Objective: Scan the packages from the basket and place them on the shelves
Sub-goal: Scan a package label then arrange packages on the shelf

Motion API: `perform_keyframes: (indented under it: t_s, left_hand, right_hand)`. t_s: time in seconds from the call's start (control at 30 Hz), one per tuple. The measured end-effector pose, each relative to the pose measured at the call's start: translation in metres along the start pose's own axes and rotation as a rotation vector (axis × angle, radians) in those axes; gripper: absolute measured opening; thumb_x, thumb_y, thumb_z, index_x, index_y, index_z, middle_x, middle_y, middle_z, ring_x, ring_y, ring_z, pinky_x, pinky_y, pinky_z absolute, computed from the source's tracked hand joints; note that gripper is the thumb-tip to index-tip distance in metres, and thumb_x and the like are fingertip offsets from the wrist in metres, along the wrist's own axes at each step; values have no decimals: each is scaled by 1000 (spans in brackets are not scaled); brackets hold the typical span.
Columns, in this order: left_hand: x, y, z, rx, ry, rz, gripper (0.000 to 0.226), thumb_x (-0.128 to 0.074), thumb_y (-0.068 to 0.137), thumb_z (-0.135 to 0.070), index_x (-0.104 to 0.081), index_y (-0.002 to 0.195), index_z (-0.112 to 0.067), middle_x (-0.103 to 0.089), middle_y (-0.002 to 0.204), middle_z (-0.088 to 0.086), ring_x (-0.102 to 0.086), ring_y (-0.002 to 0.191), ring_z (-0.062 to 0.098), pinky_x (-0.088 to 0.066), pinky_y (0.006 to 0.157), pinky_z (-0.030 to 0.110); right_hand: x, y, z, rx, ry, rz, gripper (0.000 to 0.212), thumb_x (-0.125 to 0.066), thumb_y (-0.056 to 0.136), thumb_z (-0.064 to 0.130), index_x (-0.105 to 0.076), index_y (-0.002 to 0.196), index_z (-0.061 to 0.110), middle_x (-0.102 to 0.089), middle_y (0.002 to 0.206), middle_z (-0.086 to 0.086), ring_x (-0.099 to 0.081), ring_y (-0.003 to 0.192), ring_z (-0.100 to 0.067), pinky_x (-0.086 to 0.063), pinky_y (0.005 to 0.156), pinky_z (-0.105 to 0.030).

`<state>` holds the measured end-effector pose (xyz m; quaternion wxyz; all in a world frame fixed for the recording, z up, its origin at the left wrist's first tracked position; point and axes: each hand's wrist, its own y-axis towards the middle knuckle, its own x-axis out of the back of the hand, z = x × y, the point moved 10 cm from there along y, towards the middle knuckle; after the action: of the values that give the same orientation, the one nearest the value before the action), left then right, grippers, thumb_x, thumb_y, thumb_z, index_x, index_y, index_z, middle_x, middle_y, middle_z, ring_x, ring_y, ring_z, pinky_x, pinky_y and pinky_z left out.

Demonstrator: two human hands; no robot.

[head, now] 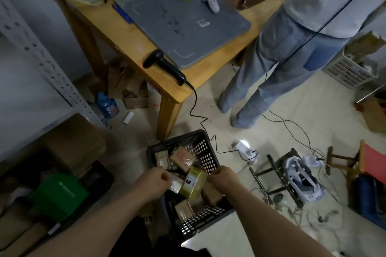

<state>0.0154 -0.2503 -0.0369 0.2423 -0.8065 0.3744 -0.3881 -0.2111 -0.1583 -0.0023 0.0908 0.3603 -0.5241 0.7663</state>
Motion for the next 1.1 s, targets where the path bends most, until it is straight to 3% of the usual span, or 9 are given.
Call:
perform_keyframes:
  t_s: [0.1, 0.33, 0.5, 0.6, 0.67, 0.73, 0.87, 1.0, 1.1]
  left_hand:
    - [-13, 33, -8, 21, -18, 13, 6, -64, 87, -29, -67, 90, -24, -69, 93, -5, -65, 91, 14, -55, 82, 32]
    - [-64, 108, 4, 120, -155, 36, 8, -69, 86, -24, -65, 81, -28, -69, 87, -4, -67, 88, 17, -58, 85, 44]
    - [-126, 181, 21, 187, -229, 60, 10, -74, 86, -20, -68, 94, -20, -69, 97, 0, -66, 96, 19, -55, 92, 39]
    - [-171, 225, 39, 204, -240, 96, 14, -73, 84, -19, -69, 97, -21, -69, 96, 2, -66, 93, 21, -55, 87, 36]
    - [-204, 260, 68, 217, -199, 124, 17, -74, 70, -35, -68, 86, -40, -71, 93, 0, -69, 89, 21, -59, 79, 37]
    - [-229, 293, 92, 218, -153, 127, 22, -70, 59, -46, -66, 81, -45, -73, 90, -3, -70, 88, 20, -61, 81, 39]
    - [-243, 325, 92, 139, 106, 98, 8, -63, 82, -38, -56, 83, -34, -68, 99, -3, -64, 95, 18, -54, 87, 33]
    - [-250, 348, 114, 113, 301, 87, 10, -58, 94, -33, -56, 100, -25, -60, 95, -5, -58, 90, 14, -45, 67, 27]
    - [-251, 351, 129, 140, 288, 93, 17, -60, 94, -31, -58, 110, -25, -63, 107, -6, -59, 95, 12, -49, 76, 26]
  right_hand:
    - [1, 36, 2, 12, -10, 19, 24, -62, 88, 24, -67, 110, 16, -71, 108, -7, -68, 102, -25, -58, 89, -37]
    - [-25, 126, -20, 13, -20, 121, 24, -63, 89, 23, -69, 111, 13, -70, 107, -7, -67, 103, -25, -54, 84, -32]
    - [-59, 208, -59, 9, -23, 174, 24, -61, 92, 23, -69, 112, 14, -70, 108, -7, -67, 105, -25, -56, 92, -36]
    - [-88, 262, -87, -5, 13, 191, 29, -63, 92, 24, -68, 117, 12, -70, 114, -8, -66, 106, -25, -55, 96, -38]
    - [-108, 296, -103, -17, 36, 196, 32, -65, 92, 25, -66, 121, 13, -69, 116, -8, -65, 106, -25, -54, 96, -37]
    - [-129, 326, -115, -19, 76, 225, 31, -66, 94, 26, -63, 122, 13, -65, 112, -7, -63, 105, -24, -53, 92, -34]
    - [-179, 374, -133, -37, 175, 310, 32, -68, 96, 24, -62, 123, 8, -60, 108, -8, -60, 103, -24, -50, 84, -30]
    - [-231, 412, -131, 21, 328, 343, 32, -81, 84, 22, -68, 112, 14, -67, 113, -9, -65, 109, -26, -56, 93, -37]
    - [-255, 435, -135, 33, 343, 346, 33, -80, 80, 32, -66, 106, 18, -68, 110, -9, -69, 98, -23, -59, 85, -39]
